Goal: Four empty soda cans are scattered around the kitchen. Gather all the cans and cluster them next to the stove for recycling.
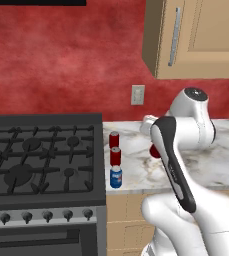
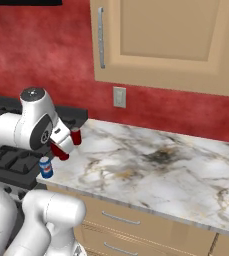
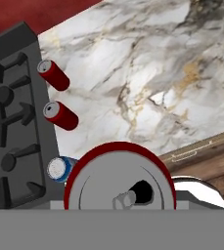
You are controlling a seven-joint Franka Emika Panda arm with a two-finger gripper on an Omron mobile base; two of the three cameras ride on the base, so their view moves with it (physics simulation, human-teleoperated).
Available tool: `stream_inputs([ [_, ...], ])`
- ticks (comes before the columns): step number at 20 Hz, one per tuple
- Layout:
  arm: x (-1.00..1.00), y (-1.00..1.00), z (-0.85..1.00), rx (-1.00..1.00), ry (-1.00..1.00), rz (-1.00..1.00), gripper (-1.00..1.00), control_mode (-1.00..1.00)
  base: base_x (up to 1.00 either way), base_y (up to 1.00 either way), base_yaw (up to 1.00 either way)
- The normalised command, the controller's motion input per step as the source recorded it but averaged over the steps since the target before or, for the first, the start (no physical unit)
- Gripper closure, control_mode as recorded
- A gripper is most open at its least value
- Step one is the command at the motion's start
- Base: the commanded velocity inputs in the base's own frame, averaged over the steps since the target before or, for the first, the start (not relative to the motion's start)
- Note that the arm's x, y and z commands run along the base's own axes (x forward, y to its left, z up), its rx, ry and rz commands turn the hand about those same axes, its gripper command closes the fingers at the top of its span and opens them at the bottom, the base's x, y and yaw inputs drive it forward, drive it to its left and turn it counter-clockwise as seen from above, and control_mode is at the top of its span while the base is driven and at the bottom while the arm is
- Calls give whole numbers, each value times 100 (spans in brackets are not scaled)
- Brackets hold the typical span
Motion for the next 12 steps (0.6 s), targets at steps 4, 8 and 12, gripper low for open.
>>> stream_inputs([
  [4,41,0,-18,0,2,5,100,-100,0,0,0],
  [8,28,0,-22,0,8,13,100,-100,0,0,0],
  [12,26,7,-22,0,9,18,100,-100,0,0,0],
])
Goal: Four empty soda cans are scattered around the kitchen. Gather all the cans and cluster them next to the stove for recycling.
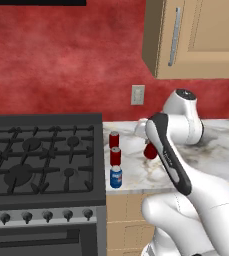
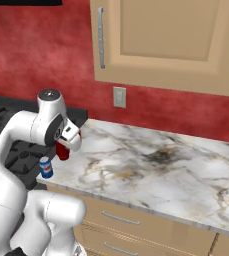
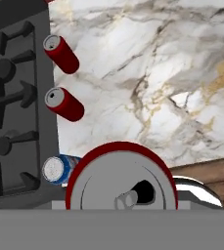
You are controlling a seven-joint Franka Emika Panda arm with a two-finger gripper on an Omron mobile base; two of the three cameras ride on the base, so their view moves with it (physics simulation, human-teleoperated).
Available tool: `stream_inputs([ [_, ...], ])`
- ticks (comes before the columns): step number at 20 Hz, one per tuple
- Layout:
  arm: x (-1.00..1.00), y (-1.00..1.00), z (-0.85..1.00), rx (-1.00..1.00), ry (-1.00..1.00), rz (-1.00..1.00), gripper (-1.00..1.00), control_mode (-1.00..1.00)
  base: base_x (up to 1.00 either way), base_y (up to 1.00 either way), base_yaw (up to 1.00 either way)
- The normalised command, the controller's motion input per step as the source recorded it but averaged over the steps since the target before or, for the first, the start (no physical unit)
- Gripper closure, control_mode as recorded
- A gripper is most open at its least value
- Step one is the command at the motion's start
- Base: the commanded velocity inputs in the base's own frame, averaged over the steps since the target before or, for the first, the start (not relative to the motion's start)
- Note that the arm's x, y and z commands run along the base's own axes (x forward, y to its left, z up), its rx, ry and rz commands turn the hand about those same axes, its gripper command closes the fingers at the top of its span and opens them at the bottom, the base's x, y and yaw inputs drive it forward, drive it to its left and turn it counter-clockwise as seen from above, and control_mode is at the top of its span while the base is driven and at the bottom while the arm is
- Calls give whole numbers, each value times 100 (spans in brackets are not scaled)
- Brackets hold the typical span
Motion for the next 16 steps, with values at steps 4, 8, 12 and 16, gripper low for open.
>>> stream_inputs([
  [4,9,2,-6,0,5,22,100,-100,0,0,0],
  [8,1,0,0,0,0,30,100,-100,0,0,0],
  [12,-2,0,0,-1,0,29,100,-100,0,0,0],
  [16,-6,11,-3,-5,-6,18,100,-100,0,0,0],
])
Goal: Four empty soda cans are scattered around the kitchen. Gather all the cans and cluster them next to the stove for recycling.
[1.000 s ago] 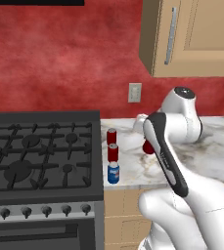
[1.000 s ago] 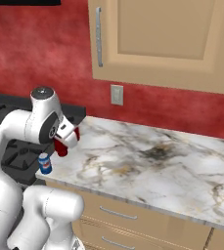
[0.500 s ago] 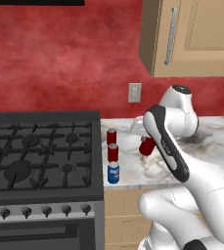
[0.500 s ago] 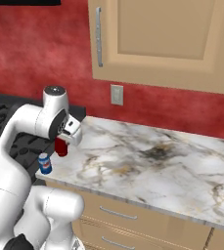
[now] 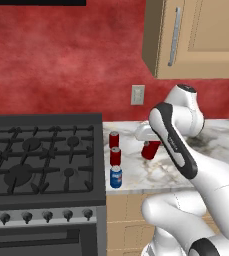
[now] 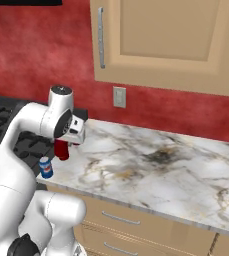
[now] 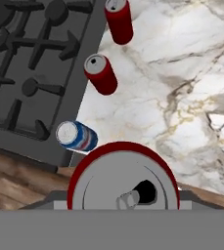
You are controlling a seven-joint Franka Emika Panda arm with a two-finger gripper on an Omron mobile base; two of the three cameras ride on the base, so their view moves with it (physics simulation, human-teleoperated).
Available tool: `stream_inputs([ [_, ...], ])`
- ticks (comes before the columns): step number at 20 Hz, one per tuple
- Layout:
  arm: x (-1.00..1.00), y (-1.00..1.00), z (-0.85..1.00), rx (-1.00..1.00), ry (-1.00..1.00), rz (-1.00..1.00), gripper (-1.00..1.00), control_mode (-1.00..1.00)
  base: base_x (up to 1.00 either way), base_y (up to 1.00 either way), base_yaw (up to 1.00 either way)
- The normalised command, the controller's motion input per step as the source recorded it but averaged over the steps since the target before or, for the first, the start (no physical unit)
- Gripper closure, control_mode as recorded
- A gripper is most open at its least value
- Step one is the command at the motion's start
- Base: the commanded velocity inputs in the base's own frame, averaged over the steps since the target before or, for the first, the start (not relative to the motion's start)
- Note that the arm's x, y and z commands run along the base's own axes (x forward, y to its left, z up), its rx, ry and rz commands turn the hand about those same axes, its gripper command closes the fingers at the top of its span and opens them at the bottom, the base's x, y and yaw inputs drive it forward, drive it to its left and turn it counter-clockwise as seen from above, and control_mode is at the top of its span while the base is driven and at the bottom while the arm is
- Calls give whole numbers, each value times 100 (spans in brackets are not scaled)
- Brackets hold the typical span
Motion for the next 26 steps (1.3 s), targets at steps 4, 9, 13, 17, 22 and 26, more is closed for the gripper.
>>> stream_inputs([
  [4,0,5,-4,-3,-10,11,100,-100,0,0,0],
  [9,0,2,-14,-2,-13,13,100,-100,0,0,0],
  [13,0,0,-21,0,-7,23,100,-100,0,0,0],
  [17,1,0,-25,0,-1,26,100,-100,0,0,0],
  [22,4,0,-27,-2,-2,27,100,-100,0,0,0],
  [26,14,0,-24,-5,-9,25,100,-100,0,0,0],
])
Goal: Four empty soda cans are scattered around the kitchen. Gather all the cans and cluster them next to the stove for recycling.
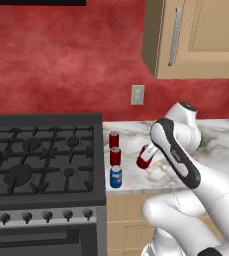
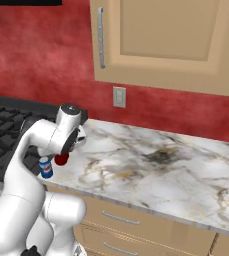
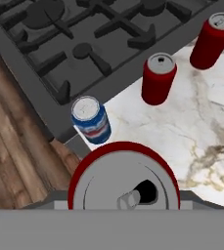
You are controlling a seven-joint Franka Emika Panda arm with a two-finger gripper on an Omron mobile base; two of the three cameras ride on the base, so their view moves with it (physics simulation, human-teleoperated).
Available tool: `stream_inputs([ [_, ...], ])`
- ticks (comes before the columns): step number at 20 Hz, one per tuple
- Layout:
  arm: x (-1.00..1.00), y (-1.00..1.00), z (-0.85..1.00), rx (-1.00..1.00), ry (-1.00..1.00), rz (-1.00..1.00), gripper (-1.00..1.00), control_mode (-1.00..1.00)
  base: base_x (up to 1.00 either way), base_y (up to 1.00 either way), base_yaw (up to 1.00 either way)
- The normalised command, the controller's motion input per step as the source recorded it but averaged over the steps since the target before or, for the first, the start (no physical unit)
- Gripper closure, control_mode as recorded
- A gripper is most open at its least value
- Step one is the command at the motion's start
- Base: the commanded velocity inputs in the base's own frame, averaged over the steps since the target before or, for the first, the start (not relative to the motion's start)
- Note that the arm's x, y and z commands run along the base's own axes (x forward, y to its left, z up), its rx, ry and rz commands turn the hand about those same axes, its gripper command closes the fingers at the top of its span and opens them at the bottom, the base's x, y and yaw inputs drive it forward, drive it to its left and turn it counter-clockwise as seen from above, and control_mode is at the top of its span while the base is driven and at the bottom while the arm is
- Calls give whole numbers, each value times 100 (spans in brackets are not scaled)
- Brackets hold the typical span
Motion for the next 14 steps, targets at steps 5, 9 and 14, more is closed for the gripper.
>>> stream_inputs([
  [5,35,13,-18,-5,-11,18,100,-100,0,0,0],
  [9,34,7,-23,-4,-7,15,100,-100,0,0,0],
  [14,24,7,-20,-5,0,11,100,-100,0,0,0],
])
